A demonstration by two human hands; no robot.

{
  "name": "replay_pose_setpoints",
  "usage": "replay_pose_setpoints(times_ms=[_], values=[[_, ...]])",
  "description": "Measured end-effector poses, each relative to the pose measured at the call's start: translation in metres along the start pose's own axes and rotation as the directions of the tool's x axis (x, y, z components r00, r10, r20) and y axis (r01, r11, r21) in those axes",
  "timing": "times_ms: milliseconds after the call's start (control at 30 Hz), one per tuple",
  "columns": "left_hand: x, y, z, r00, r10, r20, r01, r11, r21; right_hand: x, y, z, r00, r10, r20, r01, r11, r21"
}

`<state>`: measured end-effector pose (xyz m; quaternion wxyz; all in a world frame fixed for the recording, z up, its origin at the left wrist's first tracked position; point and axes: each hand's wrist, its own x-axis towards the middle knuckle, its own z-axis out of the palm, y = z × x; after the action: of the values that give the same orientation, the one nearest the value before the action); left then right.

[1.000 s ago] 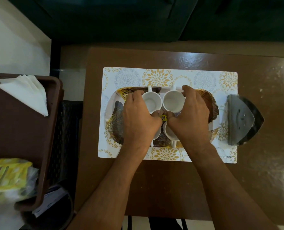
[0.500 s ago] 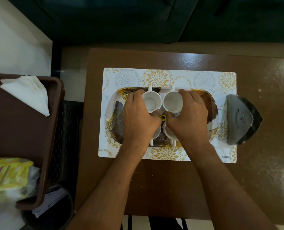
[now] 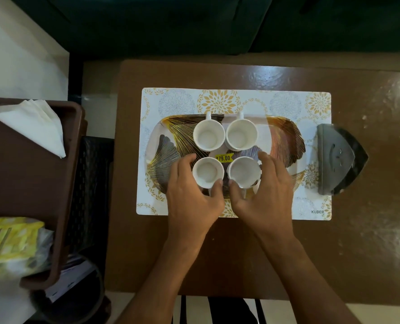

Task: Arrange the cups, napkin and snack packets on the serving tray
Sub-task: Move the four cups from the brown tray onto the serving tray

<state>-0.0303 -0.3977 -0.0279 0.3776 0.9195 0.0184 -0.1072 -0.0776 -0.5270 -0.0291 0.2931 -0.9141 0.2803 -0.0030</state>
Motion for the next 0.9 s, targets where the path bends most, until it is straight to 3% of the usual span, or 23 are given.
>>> replay_pose_setpoints(times_ms=[300,900], values=[[-0.003,-0.0039,0.0042,0.997,0.019,0.074,-0.022,0.999,0.034,-0.004,0.0034,0.0063,1.0,-0.017,-0.012,0.017,1.0,0.017],[-0.0008,-0.0046,0.0045,0.997,0.062,0.054,-0.063,0.998,0.02,-0.0009,0.0011,0.0071,1.0,-0.025,-0.008,0.025,1.0,0.009]])
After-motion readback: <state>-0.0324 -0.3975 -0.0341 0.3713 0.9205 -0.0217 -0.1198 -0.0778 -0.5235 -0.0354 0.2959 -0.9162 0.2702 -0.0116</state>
